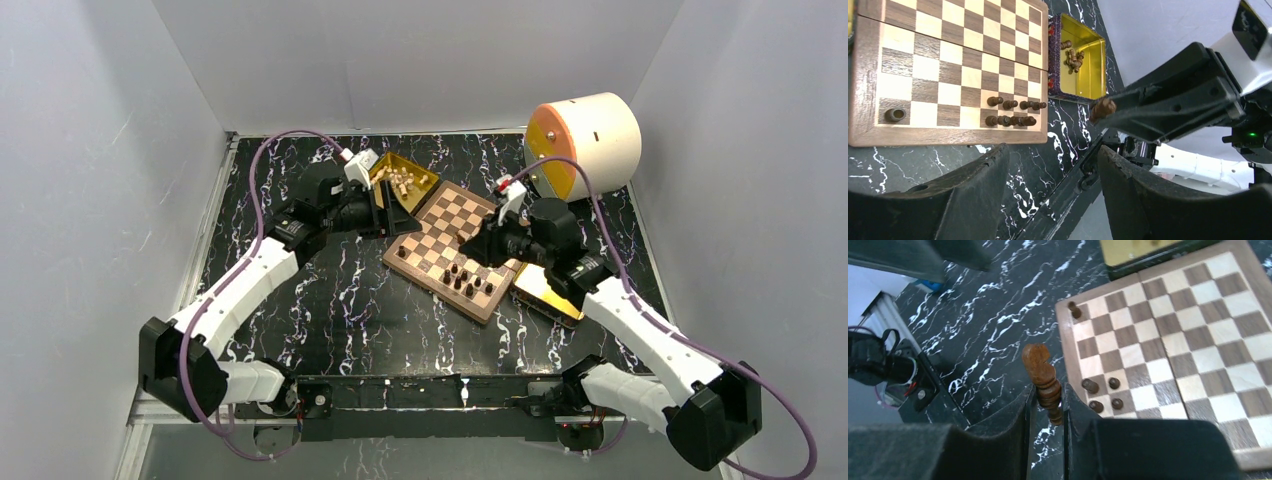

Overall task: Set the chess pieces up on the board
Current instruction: Pick up the chess piece from the storage box.

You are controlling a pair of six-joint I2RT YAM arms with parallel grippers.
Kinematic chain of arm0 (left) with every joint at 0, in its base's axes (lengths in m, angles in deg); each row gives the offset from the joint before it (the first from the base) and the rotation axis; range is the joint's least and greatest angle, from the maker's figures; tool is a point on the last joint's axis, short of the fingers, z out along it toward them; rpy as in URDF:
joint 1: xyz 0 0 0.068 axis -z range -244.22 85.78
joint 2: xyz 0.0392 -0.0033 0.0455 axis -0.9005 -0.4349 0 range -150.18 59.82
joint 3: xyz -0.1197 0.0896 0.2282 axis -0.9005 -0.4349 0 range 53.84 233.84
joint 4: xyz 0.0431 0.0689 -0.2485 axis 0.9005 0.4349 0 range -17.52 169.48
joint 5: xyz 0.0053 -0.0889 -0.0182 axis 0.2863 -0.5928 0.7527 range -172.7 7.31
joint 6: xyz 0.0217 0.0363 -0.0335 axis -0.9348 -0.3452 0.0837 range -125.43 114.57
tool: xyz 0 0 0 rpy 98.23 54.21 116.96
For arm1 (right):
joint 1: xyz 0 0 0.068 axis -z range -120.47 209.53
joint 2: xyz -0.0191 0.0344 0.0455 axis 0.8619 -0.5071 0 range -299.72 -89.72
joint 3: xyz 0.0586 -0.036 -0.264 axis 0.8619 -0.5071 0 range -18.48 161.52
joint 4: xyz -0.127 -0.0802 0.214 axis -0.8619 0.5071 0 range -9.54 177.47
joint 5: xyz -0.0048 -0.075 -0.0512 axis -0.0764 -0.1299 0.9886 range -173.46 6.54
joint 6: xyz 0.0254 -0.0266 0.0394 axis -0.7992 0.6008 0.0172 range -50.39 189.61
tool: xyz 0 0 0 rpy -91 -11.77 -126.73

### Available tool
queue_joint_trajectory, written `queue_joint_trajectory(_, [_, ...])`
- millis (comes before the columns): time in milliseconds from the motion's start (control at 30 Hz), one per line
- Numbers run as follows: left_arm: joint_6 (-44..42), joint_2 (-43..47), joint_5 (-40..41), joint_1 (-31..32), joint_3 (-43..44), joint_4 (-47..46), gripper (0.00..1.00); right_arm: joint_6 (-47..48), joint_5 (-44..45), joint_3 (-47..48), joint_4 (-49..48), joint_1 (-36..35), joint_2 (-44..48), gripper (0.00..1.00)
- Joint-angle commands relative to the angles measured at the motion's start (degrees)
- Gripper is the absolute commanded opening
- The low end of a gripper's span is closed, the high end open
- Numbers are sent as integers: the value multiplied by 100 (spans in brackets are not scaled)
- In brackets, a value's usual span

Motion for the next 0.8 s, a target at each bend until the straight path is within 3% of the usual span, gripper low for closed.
queue_joint_trajectory(0, [17,-228,-595,40,241,-186,62,149,-168,158,-867,-468,-199,17])
queue_joint_trajectory(367, [292,-447,-1138,216,149,-608,66,-74,3,289,-1226,-963,-555,17])
queue_joint_trajectory(767, [244,-590,-1180,363,-46,-688,52,-147,-5,337,-1268,-1028,-621,17])
